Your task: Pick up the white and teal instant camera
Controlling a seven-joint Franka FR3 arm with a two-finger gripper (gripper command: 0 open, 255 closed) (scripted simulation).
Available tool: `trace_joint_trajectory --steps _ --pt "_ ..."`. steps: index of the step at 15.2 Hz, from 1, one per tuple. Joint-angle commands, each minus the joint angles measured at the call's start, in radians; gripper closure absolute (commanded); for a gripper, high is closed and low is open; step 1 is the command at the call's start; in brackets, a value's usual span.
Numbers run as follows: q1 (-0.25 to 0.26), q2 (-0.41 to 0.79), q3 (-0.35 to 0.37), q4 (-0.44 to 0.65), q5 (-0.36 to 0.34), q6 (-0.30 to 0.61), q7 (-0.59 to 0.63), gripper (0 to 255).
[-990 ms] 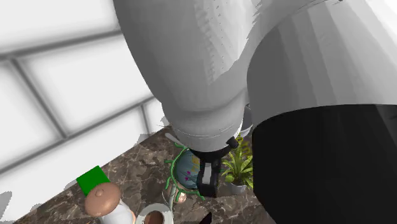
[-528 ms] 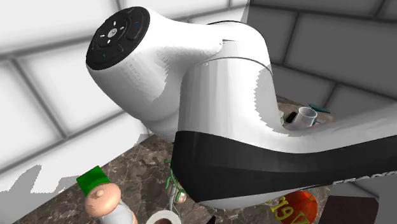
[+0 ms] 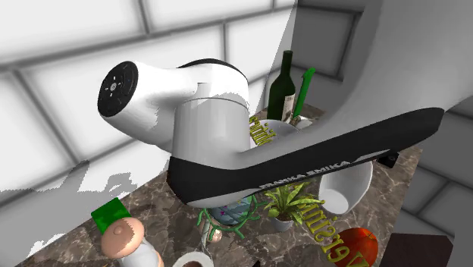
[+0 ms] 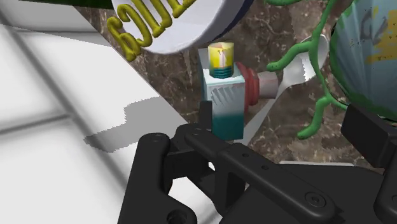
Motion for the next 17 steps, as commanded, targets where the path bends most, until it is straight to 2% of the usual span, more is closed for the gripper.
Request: trace_joint_trajectory --steps 1,7,16,17 --pt "-0.011 0.064 -0.012 0.047 -0.040 0.006 0.017 0" --pt "-0.039 0.239 -0.053 0.205 -0.127 0.009 0.037 0" --pt "-0.042 0.287 -0.057 0.173 -0.145 0.070 0.092 0" --pt "-0.042 0.287 -0.057 0.172 -0.145 0.071 0.093 255"
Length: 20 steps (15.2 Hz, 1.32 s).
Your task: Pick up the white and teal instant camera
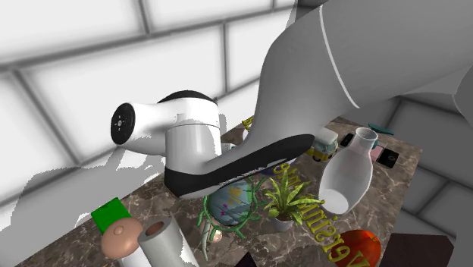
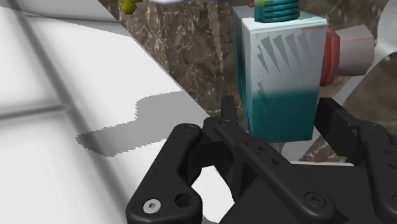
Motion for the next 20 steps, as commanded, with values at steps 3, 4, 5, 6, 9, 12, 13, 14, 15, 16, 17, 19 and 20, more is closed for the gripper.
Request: trace_joint_trajectory --steps 3,4,5,6,9,12,13,14,15,16,17,19,20 --pt "0.000 0.003 0.000 0.001 0.000 0.002 0.001 255" --pt "0.000 0.002 0.000 0.001 -0.001 0.002 0.001 255" --pt "0.000 0.002 0.000 0.001 -0.001 0.002 0.001 255" --pt "0.000 0.002 0.000 0.001 -0.001 0.002 0.001 255" --pt "0.000 0.001 0.000 0.000 0.000 0.001 0.001 255" --pt "0.001 -0.019 0.001 0.011 0.007 -0.023 -0.021 255" --pt "0.002 -0.025 0.002 0.016 0.010 -0.031 -0.028 255" --pt "0.002 -0.032 0.002 0.020 0.012 -0.039 -0.036 255" --pt "0.003 -0.038 0.003 0.024 0.014 -0.047 -0.043 255" --pt "0.003 -0.043 0.003 0.029 0.017 -0.055 -0.050 255" --pt "0.004 -0.049 0.004 0.034 0.019 -0.064 -0.058 255" --pt "0.005 -0.060 0.005 0.045 0.023 -0.080 -0.072 255" --pt "0.005 -0.065 0.005 0.051 0.026 -0.089 -0.079 255"
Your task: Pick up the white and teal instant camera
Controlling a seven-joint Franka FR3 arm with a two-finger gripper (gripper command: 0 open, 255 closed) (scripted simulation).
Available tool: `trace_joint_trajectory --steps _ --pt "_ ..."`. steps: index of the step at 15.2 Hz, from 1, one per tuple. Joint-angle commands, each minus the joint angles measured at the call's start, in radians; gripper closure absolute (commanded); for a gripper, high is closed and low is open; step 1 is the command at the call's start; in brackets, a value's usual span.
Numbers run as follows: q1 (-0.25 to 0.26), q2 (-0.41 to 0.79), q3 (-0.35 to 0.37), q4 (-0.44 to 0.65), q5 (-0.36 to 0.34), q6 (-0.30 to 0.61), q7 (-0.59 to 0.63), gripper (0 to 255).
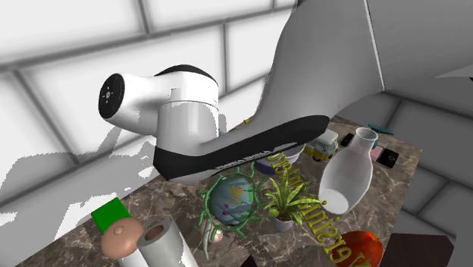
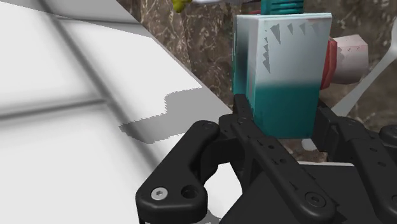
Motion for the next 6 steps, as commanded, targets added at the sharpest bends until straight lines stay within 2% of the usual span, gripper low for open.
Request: trace_joint_trajectory --steps 1,6 --pt "0.000 -0.008 0.000 0.017 0.005 -0.019 -0.018 255" --pt "0.002 -0.023 0.002 0.037 0.011 -0.046 -0.041 255"
